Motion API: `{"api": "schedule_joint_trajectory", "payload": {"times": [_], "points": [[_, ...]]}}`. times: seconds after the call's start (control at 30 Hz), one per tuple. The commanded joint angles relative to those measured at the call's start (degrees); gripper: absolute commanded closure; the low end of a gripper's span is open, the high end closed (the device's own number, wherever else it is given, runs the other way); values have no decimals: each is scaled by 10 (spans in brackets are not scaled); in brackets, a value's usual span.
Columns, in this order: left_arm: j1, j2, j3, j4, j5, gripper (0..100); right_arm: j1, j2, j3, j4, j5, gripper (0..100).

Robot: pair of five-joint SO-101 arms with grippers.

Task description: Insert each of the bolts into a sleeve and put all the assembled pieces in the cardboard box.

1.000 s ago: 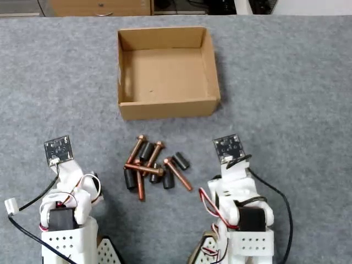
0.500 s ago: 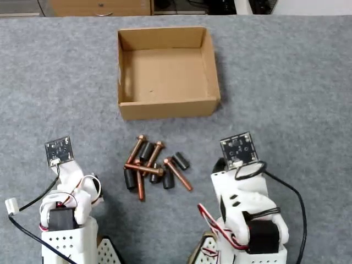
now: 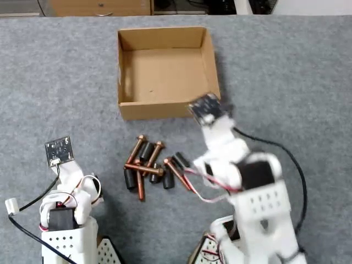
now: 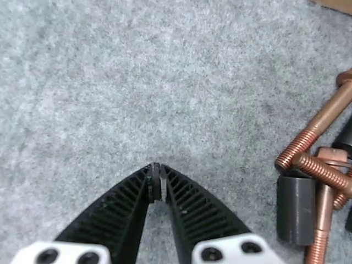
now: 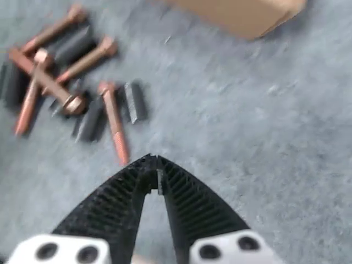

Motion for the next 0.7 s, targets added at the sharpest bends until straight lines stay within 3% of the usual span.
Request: {"api": "schedule_joint_trajectory", "payload": {"times": [0.0, 0.23, 0.5, 0.67], "points": [[5, -1, 6, 1, -2, 981, -37, 95, -91, 32, 0, 996], [5, -1, 6, 1, -2, 981, -75, 177, -70, -37, -54, 996], [5, -1, 6, 1, -2, 981, -91, 220, 22, -163, -52, 995], [5, -1, 6, 1, -2, 981, -89, 247, 27, -162, -52, 918]]}}
